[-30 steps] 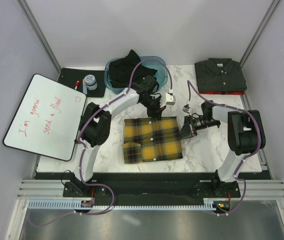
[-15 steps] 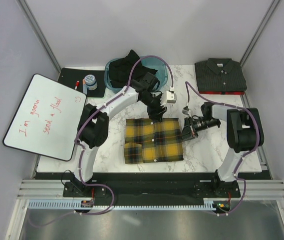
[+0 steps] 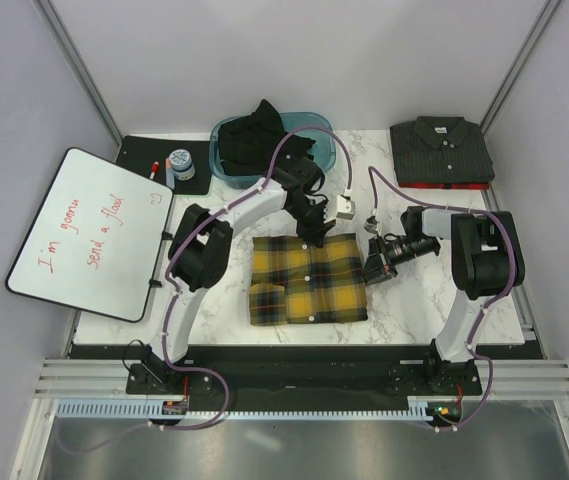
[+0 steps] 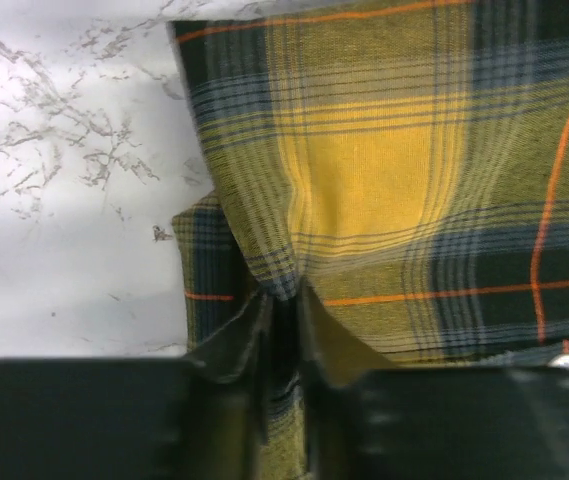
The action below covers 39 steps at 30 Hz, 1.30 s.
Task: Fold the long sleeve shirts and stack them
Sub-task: Fold the shirt
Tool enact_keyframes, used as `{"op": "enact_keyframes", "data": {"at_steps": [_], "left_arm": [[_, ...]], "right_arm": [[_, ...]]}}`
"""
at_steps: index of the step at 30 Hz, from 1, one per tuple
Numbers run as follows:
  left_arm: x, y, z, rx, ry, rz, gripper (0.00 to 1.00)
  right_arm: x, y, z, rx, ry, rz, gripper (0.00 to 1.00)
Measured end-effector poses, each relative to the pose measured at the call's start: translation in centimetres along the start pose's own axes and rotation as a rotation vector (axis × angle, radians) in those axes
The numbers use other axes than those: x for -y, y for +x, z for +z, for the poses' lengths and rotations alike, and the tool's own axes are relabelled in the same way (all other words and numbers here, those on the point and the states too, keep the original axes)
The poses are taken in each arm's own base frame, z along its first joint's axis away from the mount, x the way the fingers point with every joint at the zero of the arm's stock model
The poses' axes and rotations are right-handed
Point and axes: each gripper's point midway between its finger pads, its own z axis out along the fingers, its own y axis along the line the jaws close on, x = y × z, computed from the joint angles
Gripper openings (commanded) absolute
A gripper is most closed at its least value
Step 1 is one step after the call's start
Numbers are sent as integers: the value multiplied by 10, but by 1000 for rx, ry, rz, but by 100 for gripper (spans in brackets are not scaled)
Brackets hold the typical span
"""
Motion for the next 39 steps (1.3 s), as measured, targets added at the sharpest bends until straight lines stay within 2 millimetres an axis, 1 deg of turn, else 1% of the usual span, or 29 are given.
{"op": "enact_keyframes", "data": {"at_steps": [1,2,5,7,11,14,16,21,25,28,31,34,36,37,38,39], "left_arm": [[1,0,-1,1,2,-1,4],[2,-1,-2,-1,5,4,2],[6,-2,-7,-1,8,6,2],[12,-4,-15,-3,10,4,2],[23,-19,-40,7,-2,17,2],[29,-25,-52,12,-8,24,2],[29,-29,-55,14,-10,29,2],[26,-26,-51,3,-4,37,2],[16,-14,-33,-20,11,25,2],[6,1,-14,-48,19,5,2],[-2,14,-2,-69,24,-14,2],[-10,18,1,-78,14,-20,2],[-14,17,0,-80,1,-16,2],[-16,17,-1,-81,-7,-13,7],[-18,16,-1,-81,-15,-10,9],[-20,17,-2,-83,-21,-8,12]], "right_arm": [[0,0,0,0,1,-2,0],[0,-1,-1,0,1,-8,0],[-4,-1,-3,-6,-4,-31,0],[-7,-1,-5,-14,-9,-50,0],[-13,0,-9,-30,-16,-83,0],[-15,2,-11,-43,-11,-97,0],[-14,4,-12,-54,1,-103,0],[-4,6,-12,-83,30,-97,0],[10,7,-9,-106,50,-69,0],[22,7,-4,-118,53,-44,0],[31,5,2,-135,55,-22,0],[39,3,7,-141,69,-16,0],[41,0,9,-145,79,-19,0],[43,-1,10,-145,85,-20,0],[44,-3,11,-144,90,-22,1],[45,-5,12,-141,94,-25,9]]}}
